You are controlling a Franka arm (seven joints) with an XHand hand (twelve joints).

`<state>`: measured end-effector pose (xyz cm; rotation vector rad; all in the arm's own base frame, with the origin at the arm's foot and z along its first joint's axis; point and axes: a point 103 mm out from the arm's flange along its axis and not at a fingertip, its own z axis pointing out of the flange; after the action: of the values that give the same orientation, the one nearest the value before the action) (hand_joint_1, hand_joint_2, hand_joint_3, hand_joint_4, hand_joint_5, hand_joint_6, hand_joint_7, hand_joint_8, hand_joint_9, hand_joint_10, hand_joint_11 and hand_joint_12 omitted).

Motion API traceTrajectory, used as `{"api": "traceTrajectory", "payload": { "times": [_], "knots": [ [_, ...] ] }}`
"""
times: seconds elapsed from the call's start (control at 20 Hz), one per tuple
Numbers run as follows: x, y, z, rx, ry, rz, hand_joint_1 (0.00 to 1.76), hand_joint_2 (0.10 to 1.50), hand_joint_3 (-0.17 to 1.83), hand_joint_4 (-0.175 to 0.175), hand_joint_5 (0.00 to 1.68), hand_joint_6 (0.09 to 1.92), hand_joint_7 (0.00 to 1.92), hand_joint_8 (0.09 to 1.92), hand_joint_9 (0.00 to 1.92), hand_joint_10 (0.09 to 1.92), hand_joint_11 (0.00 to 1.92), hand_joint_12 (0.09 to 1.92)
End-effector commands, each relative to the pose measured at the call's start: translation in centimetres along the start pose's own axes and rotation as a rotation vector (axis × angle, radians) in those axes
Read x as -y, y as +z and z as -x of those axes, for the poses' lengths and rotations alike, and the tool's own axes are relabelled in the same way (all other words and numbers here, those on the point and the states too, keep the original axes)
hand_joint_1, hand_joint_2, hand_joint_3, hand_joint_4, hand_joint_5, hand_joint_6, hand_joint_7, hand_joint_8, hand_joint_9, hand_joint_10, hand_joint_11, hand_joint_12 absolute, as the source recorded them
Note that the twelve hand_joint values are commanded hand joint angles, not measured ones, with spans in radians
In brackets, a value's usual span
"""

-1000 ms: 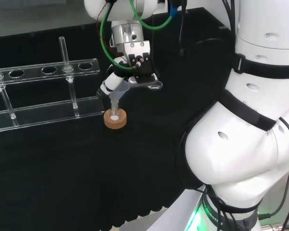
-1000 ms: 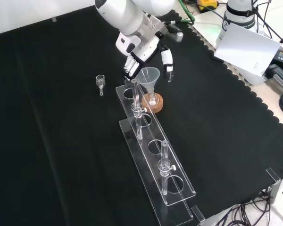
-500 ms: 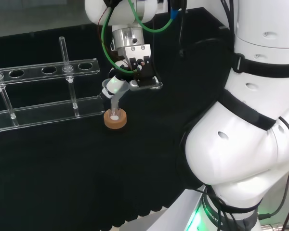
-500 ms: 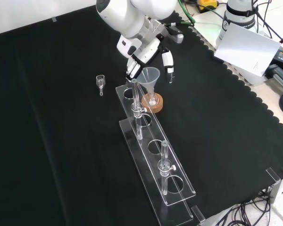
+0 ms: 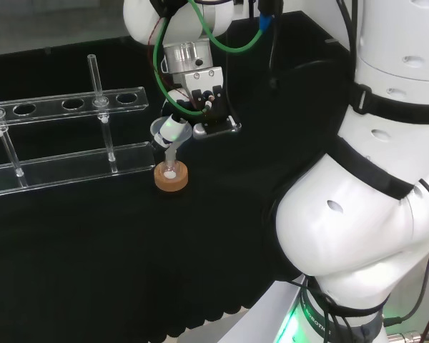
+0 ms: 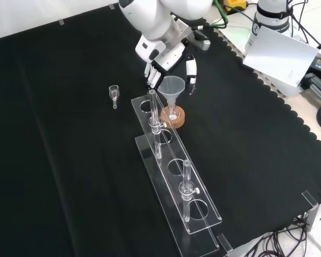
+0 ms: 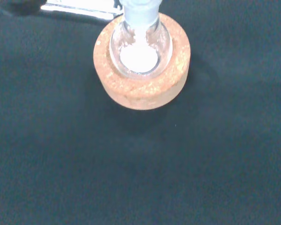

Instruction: Remove the funnel from the round-bottom flask.

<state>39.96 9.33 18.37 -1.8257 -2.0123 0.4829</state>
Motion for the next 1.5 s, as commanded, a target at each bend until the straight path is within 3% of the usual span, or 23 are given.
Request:
{"api": "traceTrajectory", "payload": {
  "times": [0.05,0.6,1.5],
  "knots": [
    [0.2,-0.3,0.2,0.024,0.007,0.015,0.69,0.78,0.32,-0.089,0.51,0.09,0.53,0.73,0.99,0.49,0.62,1.26],
    [0.7,-1.6,0.2,0.018,0.011,0.002,0.71,0.75,0.43,-0.087,0.54,0.09,0.55,0.73,1.03,0.47,0.65,1.24],
    [3.2,-5.6,-0.6,-0.011,0.007,0.053,0.71,0.73,0.46,-0.087,0.55,0.10,0.55,0.73,1.03,0.46,0.65,1.24]
  ]
}}
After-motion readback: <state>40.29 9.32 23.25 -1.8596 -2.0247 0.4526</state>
